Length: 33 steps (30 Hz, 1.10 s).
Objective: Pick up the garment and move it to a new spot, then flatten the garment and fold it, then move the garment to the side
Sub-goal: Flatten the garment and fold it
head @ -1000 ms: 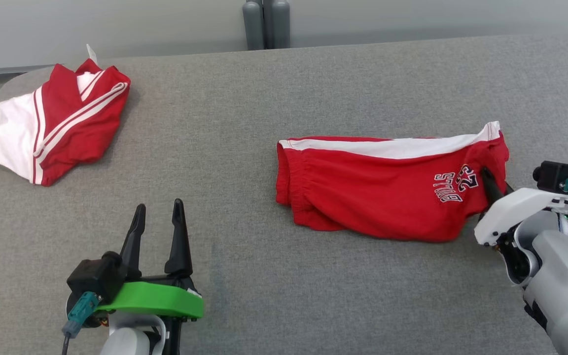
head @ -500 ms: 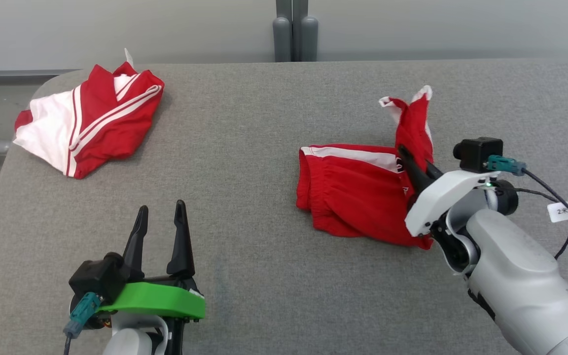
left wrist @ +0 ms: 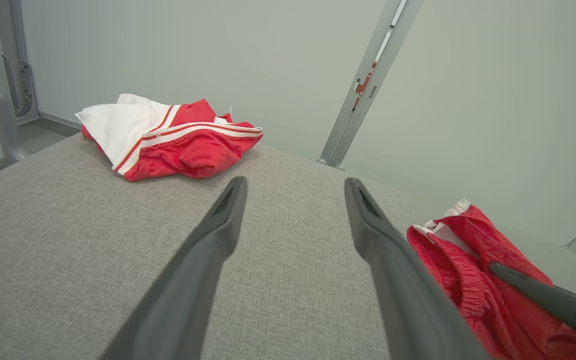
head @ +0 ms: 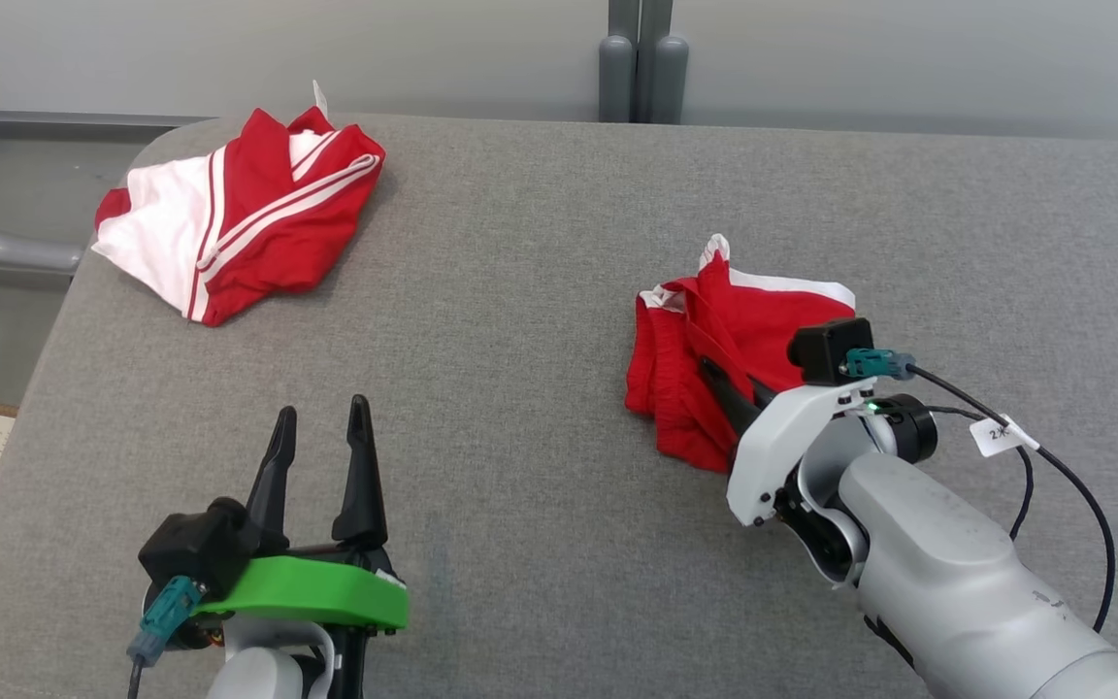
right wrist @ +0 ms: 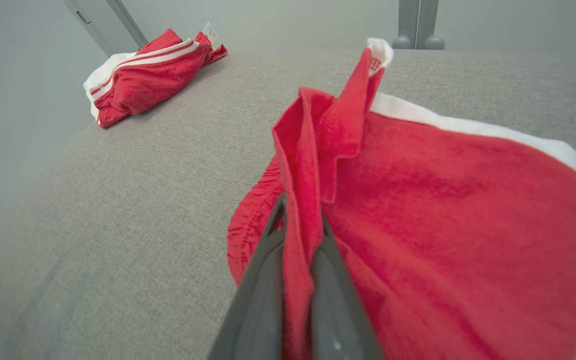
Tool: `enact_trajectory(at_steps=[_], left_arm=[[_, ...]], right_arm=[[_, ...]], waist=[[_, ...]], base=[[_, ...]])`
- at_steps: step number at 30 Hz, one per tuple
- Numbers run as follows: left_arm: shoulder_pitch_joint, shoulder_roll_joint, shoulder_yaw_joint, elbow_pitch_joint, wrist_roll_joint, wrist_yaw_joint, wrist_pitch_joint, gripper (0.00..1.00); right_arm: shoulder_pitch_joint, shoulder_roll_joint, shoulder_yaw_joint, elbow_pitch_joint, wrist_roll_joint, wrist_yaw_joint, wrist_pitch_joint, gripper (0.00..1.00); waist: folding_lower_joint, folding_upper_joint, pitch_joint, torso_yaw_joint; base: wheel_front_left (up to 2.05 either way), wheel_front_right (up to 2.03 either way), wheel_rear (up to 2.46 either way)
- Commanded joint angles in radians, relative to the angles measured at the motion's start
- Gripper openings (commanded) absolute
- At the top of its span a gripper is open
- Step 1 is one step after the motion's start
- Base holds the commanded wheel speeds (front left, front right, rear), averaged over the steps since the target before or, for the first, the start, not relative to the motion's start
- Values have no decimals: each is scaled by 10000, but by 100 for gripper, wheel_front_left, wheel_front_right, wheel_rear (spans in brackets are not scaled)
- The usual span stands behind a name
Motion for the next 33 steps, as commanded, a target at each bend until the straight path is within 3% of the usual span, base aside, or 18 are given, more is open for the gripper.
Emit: enact_trajectory(at_steps=[1,3,4,6,7,20,31,32,33], left_arm=[[116,23,-10,-9,-18,31,-35,100],[137,23,-9,-21,-18,57,-35,100],[154,22,-10,-20,-22,56,-35,100],[185,22,-6,-21,-17,54,-35,100],[197,22,-5,-21,-12,51,-35,100],[393,24,-54,-18,-26,67,-35,100],[407,24,-114,-58,-21,32,-35,100],[393,24,-122,-64,-22,27,-35,100],[377,24,-130,-65,-21,23,-35,100]], right_arm=[[-137,36,81,124,-37,-3,-106,0],[-166,83,210,276,-67,-3,-181,0],[-193,99,269,345,-66,-3,-212,18],[-215,138,389,424,-52,-3,-305,64],[-224,156,454,431,-71,-3,-347,100],[251,-58,754,-368,195,-3,-936,100],[943,-607,-1317,-1035,-283,-3,-1302,100],[1031,-623,-1516,-1038,-464,-3,-1306,96],[1125,-593,-1640,-1046,-589,-3,-1307,68]], waist=[[0,0,-3,30],[0,0,-11,36],[0,0,-16,32],[0,0,-33,18],[0,0,-40,8],[0,0,-243,-292],[0,0,-229,-265],[0,0,-208,-236],[0,0,-186,-209]], base=[[0,0,0],[0,0,0],[0,0,0],[0,0,0],[0,0,0],[0,0,0],[0,0,0],[0,0,0],[0,0,0]])
